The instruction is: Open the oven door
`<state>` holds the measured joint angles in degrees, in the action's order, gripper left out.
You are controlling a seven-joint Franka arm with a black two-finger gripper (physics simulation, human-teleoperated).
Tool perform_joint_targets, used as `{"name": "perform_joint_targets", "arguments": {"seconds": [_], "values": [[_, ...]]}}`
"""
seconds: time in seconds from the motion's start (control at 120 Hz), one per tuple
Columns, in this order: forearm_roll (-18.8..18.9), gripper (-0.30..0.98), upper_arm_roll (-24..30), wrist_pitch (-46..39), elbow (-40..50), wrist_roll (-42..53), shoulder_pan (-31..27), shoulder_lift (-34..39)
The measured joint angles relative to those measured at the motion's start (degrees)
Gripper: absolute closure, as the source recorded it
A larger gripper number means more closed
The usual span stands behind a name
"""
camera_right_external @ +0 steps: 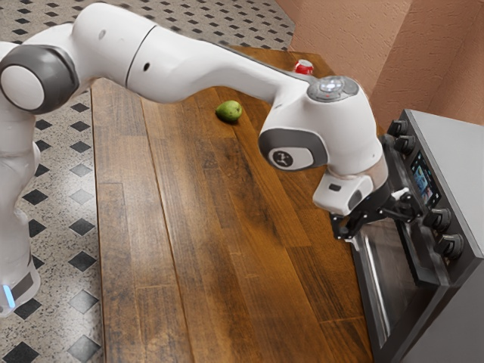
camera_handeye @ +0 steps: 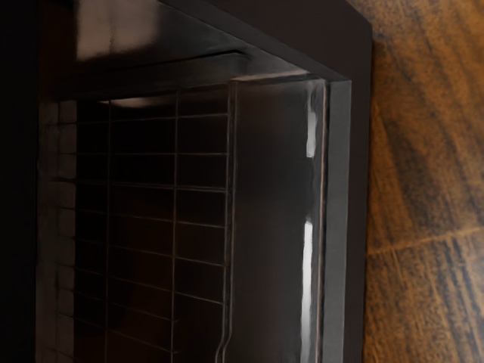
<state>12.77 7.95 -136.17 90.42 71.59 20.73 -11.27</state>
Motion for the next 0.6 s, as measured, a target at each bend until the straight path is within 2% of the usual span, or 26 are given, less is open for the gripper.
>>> {"name": "perform_joint_targets", "arguments": {"seconds": [0.025,0.083,0.108,0.125,0.142,0.175,0.225,0.242,0.275,0.292,0.308,0.358,0.4,0.45,0.525,0.558,0.6], "values": [[0.0,-0.03,0.0,0.0,0.8,-0.1,0.0,0.3],[0.6,-0.18,0.1,0.2,5.9,-0.4,0.0,3.7],[1.2,-0.16,0.2,0.2,9.7,-0.6,0.0,7.0],[2.1,-0.06,0.4,0.3,13.6,-0.8,-0.3,10.6],[2.4,0.0,0.3,0.4,17.7,-1.0,-0.3,14.5],[3.0,0.0,1.0,0.7,27.3,-1.4,-1.0,23.7],[3.4,0.01,5.7,3.8,39.9,-2.3,-0.9,38.4],[2.9,0.0,9.1,6.0,42.0,-2.7,-0.8,42.6],[0.6,0.01,15.4,11.0,36.9,-3.6,-2.3,48.1],[-0.3,0.01,17.3,13.6,31.3,-4.2,-4.0,48.1],[-1.0,0.0,17.2,16.5,22.4,-5.1,-5.6,44.9],[-2.5,0.0,14.6,27.0,-6.5,-9.5,-12.2,27.7],[-2.3,0.01,11.3,34.9,-20.5,-13.3,-16.2,16.2],[-1.7,0.0,8.8,42.5,-27.8,-17.9,-22.5,10.1],[-0.9,0.0,6.5,50.9,-31.4,-24.4,-31.3,7.1],[-0.7,0.0,6.1,53.7,-32.1,-27.1,-31.5,6.8],[-0.4,0.0,5.2,56.8,-32.9,-30.2,-27.9,6.9]]}}
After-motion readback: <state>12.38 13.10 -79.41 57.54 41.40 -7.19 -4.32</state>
